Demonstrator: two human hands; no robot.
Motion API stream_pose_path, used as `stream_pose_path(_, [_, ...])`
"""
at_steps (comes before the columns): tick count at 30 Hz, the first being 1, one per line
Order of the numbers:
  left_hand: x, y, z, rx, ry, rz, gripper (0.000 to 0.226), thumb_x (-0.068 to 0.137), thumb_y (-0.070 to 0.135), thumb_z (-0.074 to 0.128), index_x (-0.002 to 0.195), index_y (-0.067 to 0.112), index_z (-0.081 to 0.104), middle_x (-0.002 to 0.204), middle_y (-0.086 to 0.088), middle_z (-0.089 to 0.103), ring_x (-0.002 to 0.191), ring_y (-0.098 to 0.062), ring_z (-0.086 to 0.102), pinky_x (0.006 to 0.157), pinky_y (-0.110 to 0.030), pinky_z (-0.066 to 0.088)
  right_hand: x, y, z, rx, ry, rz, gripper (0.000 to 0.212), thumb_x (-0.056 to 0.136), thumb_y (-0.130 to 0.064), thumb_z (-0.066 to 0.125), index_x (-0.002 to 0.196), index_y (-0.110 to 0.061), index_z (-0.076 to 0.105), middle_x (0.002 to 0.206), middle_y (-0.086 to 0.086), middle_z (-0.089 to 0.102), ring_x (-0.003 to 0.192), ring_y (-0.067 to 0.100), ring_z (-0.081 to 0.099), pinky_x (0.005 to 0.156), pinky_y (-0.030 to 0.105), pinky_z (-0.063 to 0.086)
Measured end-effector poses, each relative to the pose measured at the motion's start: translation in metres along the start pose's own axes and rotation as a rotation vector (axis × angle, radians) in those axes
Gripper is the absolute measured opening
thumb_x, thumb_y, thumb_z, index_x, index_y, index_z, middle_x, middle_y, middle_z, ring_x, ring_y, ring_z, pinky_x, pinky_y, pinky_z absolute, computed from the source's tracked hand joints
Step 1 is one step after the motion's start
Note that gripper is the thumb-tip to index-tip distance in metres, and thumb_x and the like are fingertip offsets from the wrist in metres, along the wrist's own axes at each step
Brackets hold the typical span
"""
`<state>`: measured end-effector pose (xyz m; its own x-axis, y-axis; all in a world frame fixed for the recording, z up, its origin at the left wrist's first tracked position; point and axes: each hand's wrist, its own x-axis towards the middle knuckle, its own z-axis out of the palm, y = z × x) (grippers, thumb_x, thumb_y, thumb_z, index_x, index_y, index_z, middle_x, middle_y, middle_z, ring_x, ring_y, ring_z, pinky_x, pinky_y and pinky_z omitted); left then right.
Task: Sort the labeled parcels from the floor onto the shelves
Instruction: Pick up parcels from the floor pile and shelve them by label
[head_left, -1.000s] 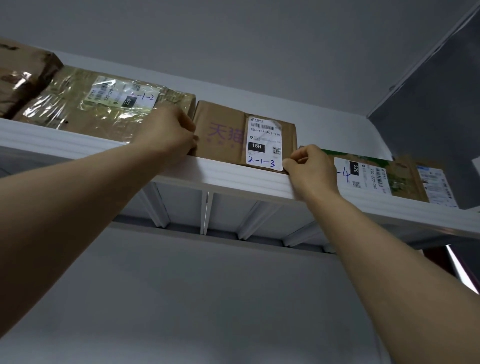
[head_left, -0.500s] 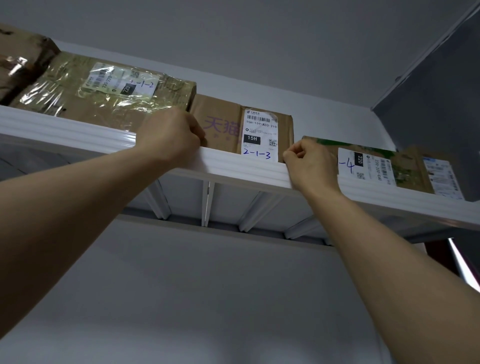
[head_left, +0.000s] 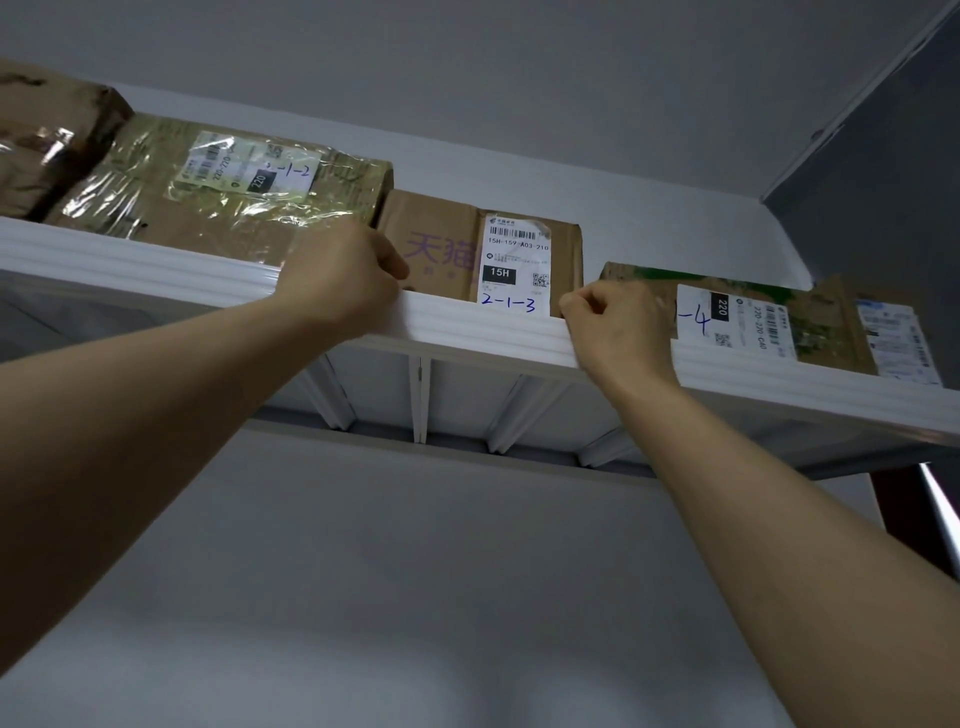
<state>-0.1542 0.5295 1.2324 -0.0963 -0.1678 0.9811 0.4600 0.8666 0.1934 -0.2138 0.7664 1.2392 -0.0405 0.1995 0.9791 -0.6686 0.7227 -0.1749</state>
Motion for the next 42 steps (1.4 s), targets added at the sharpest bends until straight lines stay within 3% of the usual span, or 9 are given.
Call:
stream_pose_path(6, [-0.024,-0.004,0.013,0.110,0.109,0.193,0.038,0.088,0.000,0.052,0.117,0.015,0.072,0.119,-0.012,0.064,0.111,-0.032,0.052,0.082,-0.031,0.038,-0.029,-0.022,0.015,-0.103,-0.004,-0.114,0.034,0.099,-0.035,0.046,0.071,-0.019,0.057,0.100,0.005,0.066,0.107,0.031,0.049,0.096,0.041,0.038])
stream_pose_path(10, [-0.046,-0.002,0.015,0.112,0.166,0.259,0.030,0.090,0.003,0.054,0.111,0.015,0.071,0.116,-0.006,0.061,0.114,-0.026,0.046,0.080,-0.027,0.031,-0.051,-0.038,0.031,-0.032,0.028,-0.198,0.025,0.099,-0.034,0.048,0.103,-0.022,0.070,0.115,0.002,0.062,0.115,0.025,0.044,0.095,0.037,0.033])
stream_pose_path(13, [-0.063,-0.007,0.007,0.116,0.091,0.328,0.022,0.090,0.008,0.055,0.101,0.019,0.072,0.106,-0.001,0.061,0.106,-0.022,0.050,0.074,-0.032,0.038,-0.069,-0.049,0.034,0.057,0.035,-0.217,0.025,0.098,-0.032,0.052,0.116,-0.023,0.066,0.124,0.001,0.055,0.119,0.020,0.040,0.092,0.030,0.032])
stream_pose_path(16, [-0.078,-0.017,-0.014,0.095,-0.027,0.327,0.020,0.089,0.013,0.056,0.095,0.023,0.072,0.094,0.008,0.055,0.093,-0.015,0.052,0.072,-0.039,0.049,-0.096,-0.066,0.031,0.124,0.028,-0.266,0.016,0.097,-0.029,0.052,0.105,-0.021,0.064,0.110,0.000,0.059,0.105,0.019,0.045,0.085,0.032,0.036])
stream_pose_path(21, [-0.117,-0.047,-0.072,0.068,-0.140,0.283,0.017,0.086,0.021,0.055,0.090,0.026,0.071,0.092,0.008,0.057,0.078,-0.014,0.053,0.065,-0.032,0.045,-0.163,-0.104,0.026,0.245,-0.113,-0.215,0.023,0.101,-0.031,0.048,0.082,-0.017,0.053,0.071,-0.008,0.052,0.072,0.020,0.051,0.064,0.037,0.040])
stream_pose_path(23, [-0.139,-0.065,-0.105,0.068,-0.195,0.245,0.016,0.083,0.025,0.052,0.085,0.026,0.068,0.091,0.006,0.059,0.078,-0.016,0.054,0.069,-0.036,0.050,-0.200,-0.129,0.027,0.272,-0.173,-0.152,0.031,0.102,-0.034,0.049,0.078,-0.016,0.052,0.063,-0.008,0.048,0.062,0.016,0.048,0.054,0.036,0.035])
stream_pose_path(29, [-0.242,-0.132,-0.215,0.057,-0.392,0.039,0.016,0.085,0.019,0.045,0.083,0.015,0.060,0.071,0.006,0.057,0.071,-0.022,0.057,0.068,-0.045,0.052,-0.342,-0.232,0.043,0.369,-0.367,0.032,0.044,0.100,-0.034,0.052,0.069,-0.003,0.058,0.063,0.009,0.059,0.059,0.025,0.053,0.055,0.042,0.039])
stream_pose_path(35, [-0.365,-0.212,-0.308,0.127,-0.585,-0.115,0.008,0.082,0.020,0.045,0.076,0.021,0.051,0.059,0.009,0.048,0.055,-0.017,0.047,0.053,-0.038,0.041,-0.491,-0.310,0.056,0.379,-0.672,0.170,0.049,0.098,-0.041,0.050,0.064,-0.006,0.050,0.059,0.006,0.058,0.058,0.026,0.054,0.057,0.046,0.044])
stream_pose_path(42, [-0.481,-0.275,-0.366,0.196,-0.738,-0.441,0.010,0.086,0.022,0.052,0.085,0.022,0.062,0.066,0.008,0.059,0.061,-0.018,0.057,0.056,-0.037,0.048,-0.626,-0.345,0.064,0.390,-0.981,0.384,0.048,0.099,-0.040,0.050,0.067,-0.005,0.059,0.061,0.007,0.059,0.060,0.025,0.057,0.058,0.044,0.048])
